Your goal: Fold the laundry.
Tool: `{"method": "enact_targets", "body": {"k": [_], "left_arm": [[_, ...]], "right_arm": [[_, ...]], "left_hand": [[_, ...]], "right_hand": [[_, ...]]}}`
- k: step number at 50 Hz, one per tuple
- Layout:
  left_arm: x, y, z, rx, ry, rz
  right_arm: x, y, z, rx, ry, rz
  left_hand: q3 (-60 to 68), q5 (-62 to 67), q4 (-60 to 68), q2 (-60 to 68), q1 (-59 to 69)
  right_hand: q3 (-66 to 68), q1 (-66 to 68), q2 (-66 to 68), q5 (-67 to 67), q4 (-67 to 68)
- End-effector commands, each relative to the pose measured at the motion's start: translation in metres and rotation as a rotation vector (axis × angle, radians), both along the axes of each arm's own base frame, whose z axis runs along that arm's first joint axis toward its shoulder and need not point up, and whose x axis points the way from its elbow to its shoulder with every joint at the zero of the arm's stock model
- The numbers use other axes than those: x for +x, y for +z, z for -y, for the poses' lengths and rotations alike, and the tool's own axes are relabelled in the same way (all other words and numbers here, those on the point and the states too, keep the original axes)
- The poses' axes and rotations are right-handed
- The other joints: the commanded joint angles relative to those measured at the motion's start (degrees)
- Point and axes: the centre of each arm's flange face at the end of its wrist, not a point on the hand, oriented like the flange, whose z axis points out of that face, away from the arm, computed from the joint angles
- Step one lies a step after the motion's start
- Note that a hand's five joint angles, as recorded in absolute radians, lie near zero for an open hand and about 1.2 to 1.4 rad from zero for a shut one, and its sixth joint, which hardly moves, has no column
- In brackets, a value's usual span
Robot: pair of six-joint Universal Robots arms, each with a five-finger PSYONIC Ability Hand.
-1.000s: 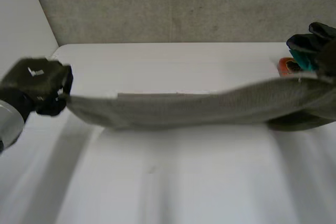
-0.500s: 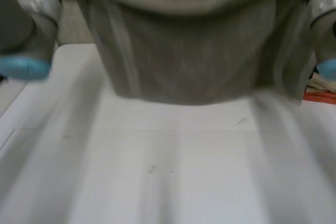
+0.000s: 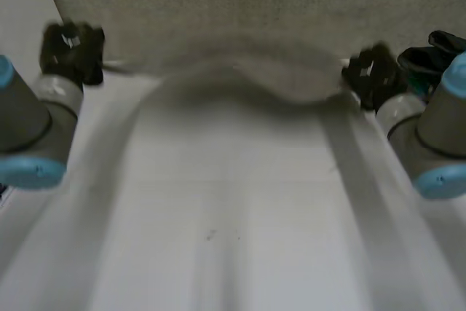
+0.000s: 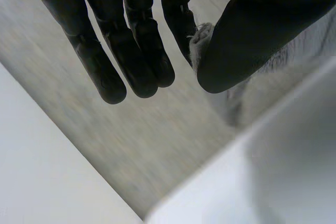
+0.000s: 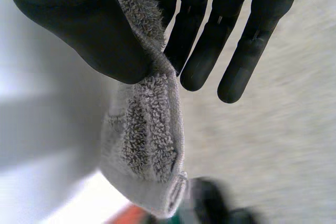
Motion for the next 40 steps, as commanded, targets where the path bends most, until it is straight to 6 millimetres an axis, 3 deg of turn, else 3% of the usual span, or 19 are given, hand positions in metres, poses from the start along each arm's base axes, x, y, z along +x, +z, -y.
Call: {"method": "enact_targets", "body": {"k": [1, 4, 7, 13, 20, 22, 26, 31, 37, 40], "left_arm": [[0.006, -0.051, -0.017, 0.102, -0.034, 0.033], [0.011, -0.057, -0.02, 0.114, -0.032, 0.034], [0.015, -0.057, -0.021, 0.119, -0.032, 0.035], [0.019, -0.047, -0.025, 0.098, -0.031, 0.031], [0.022, -0.047, -0.028, 0.102, -0.023, 0.032], [0.022, -0.047, -0.03, 0.106, -0.024, 0.034], [0.023, -0.046, -0.036, 0.114, -0.029, 0.034], [0.024, -0.038, -0.059, 0.13, -0.048, 0.051], [0.032, -0.026, -0.101, 0.234, -0.051, 0.083], [0.038, -0.026, -0.131, 0.325, -0.054, 0.158]], "right_arm": [[-0.009, -0.053, -0.012, 0.269, -0.028, 0.141], [-0.023, -0.057, -0.008, 0.338, -0.079, 0.222], [-0.044, -0.058, -0.001, 0.433, -0.162, 0.354], [-0.063, -0.06, 0.002, 0.562, -0.243, 0.466], [-0.079, -0.068, 0.008, 0.623, -0.304, 0.458], [-0.081, -0.066, 0.007, 0.635, -0.309, 0.46], [-0.081, -0.061, 0.003, 0.635, -0.294, 0.438], [-0.081, -0.052, -0.012, 0.615, -0.258, 0.315], [-0.088, -0.029, -0.058, 0.591, -0.199, -0.03], [-0.104, -0.028, -0.087, 0.644, -0.194, -0.235]], "left_hand": [[11.42, 12.92, 11.1, 11.25, 15.18], [11.42, 12.92, 11.1, 11.25, 15.18], [11.42, 12.92, 11.1, 11.25, 15.18], [11.42, 12.92, 11.1, 11.25, 15.18], [11.42, 12.92, 11.1, 11.25, 15.18], [11.42, 12.92, 11.1, 11.25, 15.18], [11.42, 12.92, 11.1, 11.25, 15.18], [11.42, 12.92, 11.1, 11.25, 15.18], [11.42, 12.92, 11.1, 11.25, 15.18], [11.42, 12.92, 11.1, 11.25, 15.18]], "right_hand": [[11.5, 16.63, 12.28, 11.83, 11.23], [11.5, 16.63, 12.28, 11.83, 11.23], [-14.79, -9.66, -14.01, -14.46, -15.06], [-25.09, -19.96, -24.31, -24.76, -25.36], [-14.55, -9.42, -13.77, -14.22, -14.82], [11.39, 16.52, 12.17, 11.71, 11.12], [11.5, 16.63, 12.28, 11.83, 11.23], [11.5, 16.63, 12.28, 11.83, 11.23], [11.5, 16.63, 12.28, 11.83, 11.23], [11.5, 16.63, 12.28, 11.83, 11.23]]}}
